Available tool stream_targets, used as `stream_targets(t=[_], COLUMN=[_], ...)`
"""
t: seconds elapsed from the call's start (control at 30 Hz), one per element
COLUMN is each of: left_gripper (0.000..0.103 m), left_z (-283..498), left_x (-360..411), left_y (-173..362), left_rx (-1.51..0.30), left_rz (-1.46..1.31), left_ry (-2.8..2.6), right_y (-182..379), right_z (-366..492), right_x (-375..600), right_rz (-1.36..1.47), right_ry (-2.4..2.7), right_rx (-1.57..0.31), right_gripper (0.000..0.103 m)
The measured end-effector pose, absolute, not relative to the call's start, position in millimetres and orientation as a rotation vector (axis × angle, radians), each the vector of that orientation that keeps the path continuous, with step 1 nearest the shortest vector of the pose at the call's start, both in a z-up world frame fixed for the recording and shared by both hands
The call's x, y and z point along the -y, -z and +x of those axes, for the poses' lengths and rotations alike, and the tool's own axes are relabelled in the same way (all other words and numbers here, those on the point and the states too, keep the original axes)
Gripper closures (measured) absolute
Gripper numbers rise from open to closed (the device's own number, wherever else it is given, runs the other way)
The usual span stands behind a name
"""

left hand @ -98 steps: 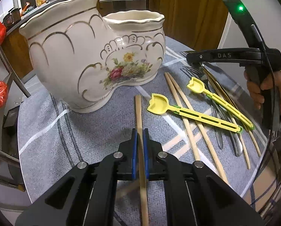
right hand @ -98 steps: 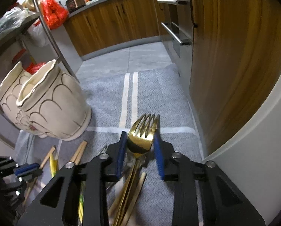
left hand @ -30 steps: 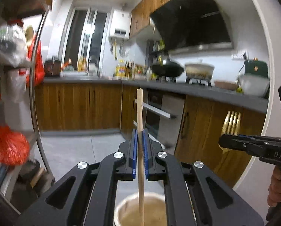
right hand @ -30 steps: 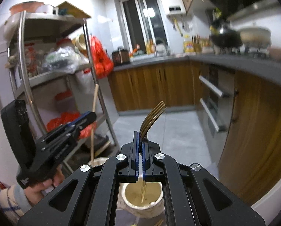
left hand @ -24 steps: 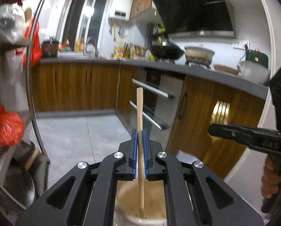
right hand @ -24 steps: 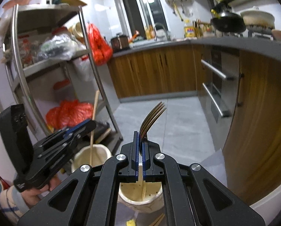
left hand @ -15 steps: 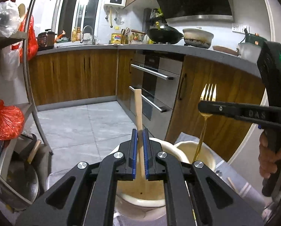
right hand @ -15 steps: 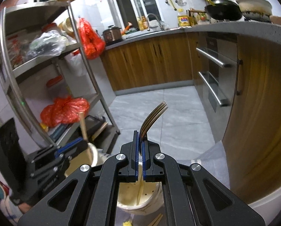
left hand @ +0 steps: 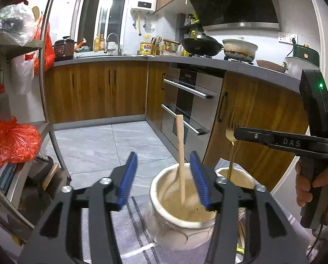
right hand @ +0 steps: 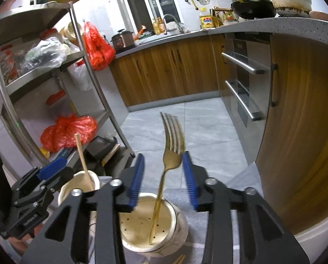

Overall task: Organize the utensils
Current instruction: 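Open both tools and withdraw them from the ceramic holder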

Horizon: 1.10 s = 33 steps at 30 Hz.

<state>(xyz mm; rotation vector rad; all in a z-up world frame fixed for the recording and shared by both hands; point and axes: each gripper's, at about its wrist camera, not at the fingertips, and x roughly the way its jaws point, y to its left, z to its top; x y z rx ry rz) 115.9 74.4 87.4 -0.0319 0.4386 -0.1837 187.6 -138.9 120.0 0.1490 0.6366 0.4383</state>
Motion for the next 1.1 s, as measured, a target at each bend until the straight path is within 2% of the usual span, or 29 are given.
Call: stream_targets(t=[0.03,0.2,0.27,0.7,1.1], left_gripper=[0.041,0.011,0.006,0.006,0.006], left_z=[113,99,92,64,30], left_x=[-76,-76,-77,-81,-68], left_y=[-89,-98,-101,-117,-79], left_rx=[-0.436,-0.416,-0.408,-0.426,-0.524], left_rz=[-0.032,-0.017,-0.014,-0.054,0.001], left_ry=[0.183,0.164,0.155,0.152,0.176], right_y=[-121,-128,-133,-151,-126], right_z=[185,168,161,112,71], right_x=[141,156,162,193,205], right_rz=[0.155,0.188,0.202,0.218,0.115], right_ry=[-0.44,-0.447,-0.443,-0.352,-0.296], right_rx=[-0.631,-0.585,-0.561,-0.469,-0.492], right_gripper=[0.044,0.015,0.008,0.005,0.005])
